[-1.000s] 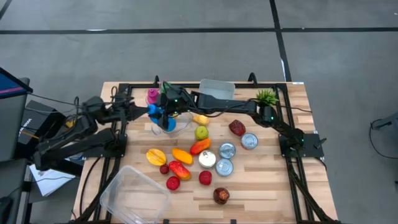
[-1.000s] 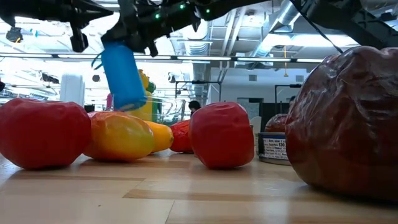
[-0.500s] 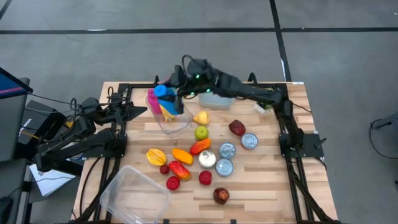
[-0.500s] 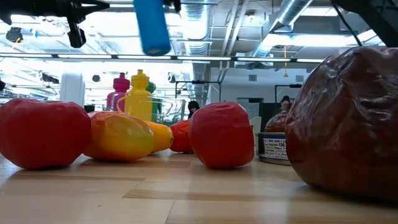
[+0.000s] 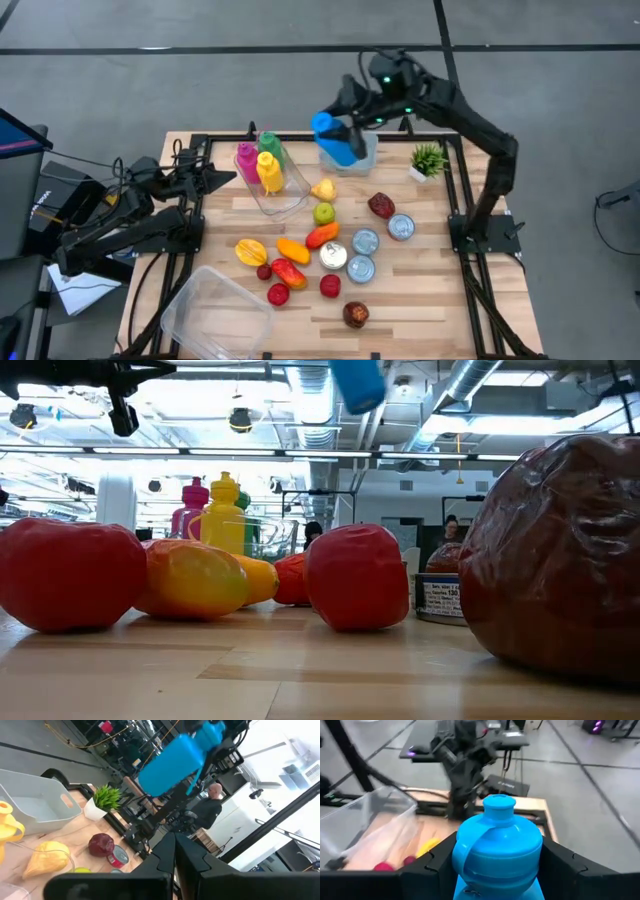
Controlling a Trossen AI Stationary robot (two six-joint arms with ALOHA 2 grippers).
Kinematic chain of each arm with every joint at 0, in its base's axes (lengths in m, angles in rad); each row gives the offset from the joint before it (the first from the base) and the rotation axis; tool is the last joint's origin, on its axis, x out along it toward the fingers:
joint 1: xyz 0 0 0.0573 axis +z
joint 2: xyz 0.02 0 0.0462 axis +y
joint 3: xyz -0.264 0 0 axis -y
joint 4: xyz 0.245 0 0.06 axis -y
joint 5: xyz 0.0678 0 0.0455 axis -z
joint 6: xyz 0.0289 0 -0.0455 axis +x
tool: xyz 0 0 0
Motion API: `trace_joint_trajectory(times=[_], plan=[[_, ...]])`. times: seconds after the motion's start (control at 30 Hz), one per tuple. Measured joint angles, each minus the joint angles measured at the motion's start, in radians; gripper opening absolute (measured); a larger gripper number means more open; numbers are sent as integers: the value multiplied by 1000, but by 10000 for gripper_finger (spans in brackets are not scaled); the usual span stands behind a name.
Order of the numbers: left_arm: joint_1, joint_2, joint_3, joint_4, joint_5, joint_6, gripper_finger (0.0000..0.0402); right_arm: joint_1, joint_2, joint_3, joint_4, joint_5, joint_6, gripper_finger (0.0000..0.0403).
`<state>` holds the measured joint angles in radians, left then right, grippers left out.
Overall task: Pick & Place Food Item
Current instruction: Put the blue water bottle into the transparent bin
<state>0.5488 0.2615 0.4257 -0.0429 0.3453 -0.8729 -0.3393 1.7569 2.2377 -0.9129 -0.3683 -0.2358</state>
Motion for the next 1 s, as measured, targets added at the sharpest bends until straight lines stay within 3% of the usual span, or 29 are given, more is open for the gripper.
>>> trace_joint_trajectory(times=[0.1,0.23,0.3,0.4,0.53,0.63,0.73,1.0], plan=[[0,0,0,0,0,0,0,6,-96,-177,43,-9,15,200],[0,0,0,0,4,0,0,7,-327,-594,242,28,96,200],[0,0,0,0,4,0,0,-2,-471,-834,474,81,147,200],[0,0,0,0,4,2,0,-4,-620,-1181,965,197,254,200],[0,0,0,0,2,1,0,5,-616,-1461,1422,335,362,200],[0,3,-1,0,2,1,0,20,-503,-1513,1626,374,409,200],[0,6,-1,0,1,1,0,42,-353,-1462,1751,370,424,200],[0,8,-1,-1,0,3,0,78,-59,-1149,1750,289,389,200]])
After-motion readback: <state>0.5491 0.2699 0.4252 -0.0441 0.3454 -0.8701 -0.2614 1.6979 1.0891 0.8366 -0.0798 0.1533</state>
